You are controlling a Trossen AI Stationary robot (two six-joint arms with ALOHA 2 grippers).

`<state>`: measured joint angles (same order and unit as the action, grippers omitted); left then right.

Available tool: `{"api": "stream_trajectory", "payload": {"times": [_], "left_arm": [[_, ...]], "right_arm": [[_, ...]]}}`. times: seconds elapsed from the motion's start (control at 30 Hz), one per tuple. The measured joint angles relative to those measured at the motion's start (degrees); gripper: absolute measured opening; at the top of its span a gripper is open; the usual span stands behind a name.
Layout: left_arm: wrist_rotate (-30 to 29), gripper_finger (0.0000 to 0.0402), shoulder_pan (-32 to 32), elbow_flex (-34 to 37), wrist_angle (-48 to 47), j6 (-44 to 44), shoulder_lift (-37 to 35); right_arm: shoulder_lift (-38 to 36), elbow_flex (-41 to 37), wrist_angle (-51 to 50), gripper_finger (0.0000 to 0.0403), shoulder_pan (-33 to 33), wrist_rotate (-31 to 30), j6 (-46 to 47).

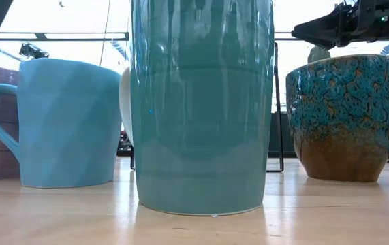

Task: Place coffee mugs
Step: Put the top purple mug on the shelf

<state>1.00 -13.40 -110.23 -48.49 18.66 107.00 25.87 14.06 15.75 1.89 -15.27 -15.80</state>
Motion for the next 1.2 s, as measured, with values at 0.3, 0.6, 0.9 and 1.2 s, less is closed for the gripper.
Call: {"api": "stream_trajectory", "payload": {"times": [0.3,0.6,0.9,1.2], "left_arm": [[1.9,0.004,-2.2,-9.5,-8.2,0.1,8.2],[2.2,0.0041,-2.6,-9.4,-10.1,0.6,8.9],[1.6,0.0071,-2.5,-9.4,-10.7,1.2,9.2],[1.1,0.0128,-2.3,-9.4,-7.9,1.5,9.2]], "right_arm": [[0.0,0.0,-0.5,0.0158,0.0,0.0,-0.5],[0.0,0.0,-0.6,0.0158,0.0,0.0,-0.8],[0.0,0.0,-0.7,0.0158,0.0,0.0,-0.8],[0.0,0.0,-0.9,0.0158,0.0,0.0,-0.8]]}}
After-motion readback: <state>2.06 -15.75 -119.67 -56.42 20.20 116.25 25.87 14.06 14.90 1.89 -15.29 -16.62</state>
